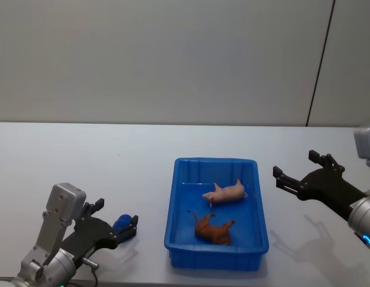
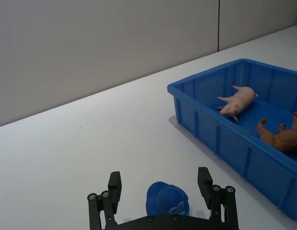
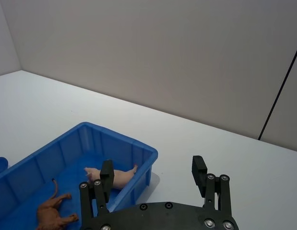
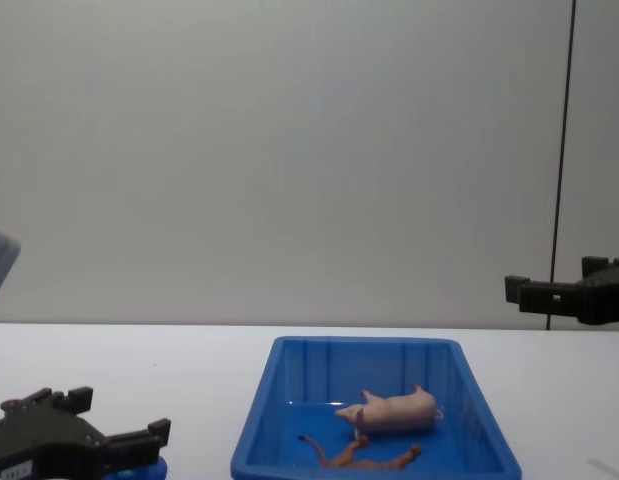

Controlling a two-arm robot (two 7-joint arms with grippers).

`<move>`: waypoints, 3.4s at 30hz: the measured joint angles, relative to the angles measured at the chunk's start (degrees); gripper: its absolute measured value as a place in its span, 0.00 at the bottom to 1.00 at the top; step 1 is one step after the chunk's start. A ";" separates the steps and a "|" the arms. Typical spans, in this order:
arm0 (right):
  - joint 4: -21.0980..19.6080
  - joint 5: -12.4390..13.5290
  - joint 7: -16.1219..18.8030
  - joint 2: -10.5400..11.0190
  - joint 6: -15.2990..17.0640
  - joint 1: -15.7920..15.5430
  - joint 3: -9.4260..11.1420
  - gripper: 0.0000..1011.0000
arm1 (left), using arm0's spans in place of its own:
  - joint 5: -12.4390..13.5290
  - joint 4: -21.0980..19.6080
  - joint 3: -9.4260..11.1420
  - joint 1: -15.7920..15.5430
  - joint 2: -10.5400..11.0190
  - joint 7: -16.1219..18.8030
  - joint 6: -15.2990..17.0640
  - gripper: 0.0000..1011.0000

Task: Pick up the two dolls from the table and place them into the box.

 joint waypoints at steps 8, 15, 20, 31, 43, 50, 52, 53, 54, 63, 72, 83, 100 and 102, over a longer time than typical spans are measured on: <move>0.00 0.00 0.00 0.00 0.00 0.00 0.00 0.99 | 0.40 3.91 -0.15 -2.06 -1.03 -3.15 0.16 0.99; 0.00 0.00 0.00 0.00 0.01 0.00 0.00 0.99 | 1.22 6.62 -0.20 -3.72 -1.82 -5.60 1.00 0.99; 0.00 0.00 0.00 0.00 0.00 0.00 0.00 0.99 | 1.81 8.16 -0.21 -4.64 -2.22 -7.25 1.65 0.98; 0.00 0.00 0.00 0.00 0.01 0.00 0.00 0.99 | 3.07 10.76 -0.15 -6.54 -2.98 -10.46 3.80 0.69; 0.00 0.00 0.00 0.00 0.01 0.00 0.00 0.99 | 3.85 10.80 -0.31 -7.25 -3.00 -11.68 5.41 0.51; 0.00 0.00 0.00 0.00 0.01 0.00 -0.01 0.99 | 5.01 8.02 -0.97 -7.38 -2.32 -11.18 6.20 0.47; 0.00 0.00 0.00 0.00 0.01 0.00 0.00 0.99 | 5.43 7.16 -1.16 -7.49 -2.14 -10.98 6.35 0.46; 0.00 0.00 0.00 0.00 0.01 0.00 0.00 0.99 | 5.64 6.76 -1.25 -7.58 -2.08 -10.91 6.42 0.45; 0.00 0.00 0.00 0.00 0.01 0.00 0.00 0.99 | 6.06 5.92 -1.40 -7.81 -1.98 -10.80 6.54 0.44; 0.00 0.00 0.00 0.00 0.01 0.00 -0.01 0.99 | 9.27 3.64 -1.09 -10.71 -3.50 -11.44 6.05 0.38; 0.00 0.00 0.00 0.00 0.01 0.00 -0.01 0.99 | 11.34 5.85 1.06 -14.55 -7.39 -13.99 3.88 0.33; 0.00 0.00 0.00 0.00 0.01 0.00 -0.01 0.99 | 13.12 10.70 4.22 -19.18 -12.70 -17.46 1.40 0.51; 0.00 0.00 0.00 0.00 0.01 0.00 0.00 0.99 | 15.98 4.78 5.63 -17.43 -11.89 -16.55 1.75 0.99; 0.00 0.00 0.01 0.00 0.00 0.00 -0.01 0.99 | 15.99 3.63 5.58 -16.81 -11.38 -15.89 1.73 0.99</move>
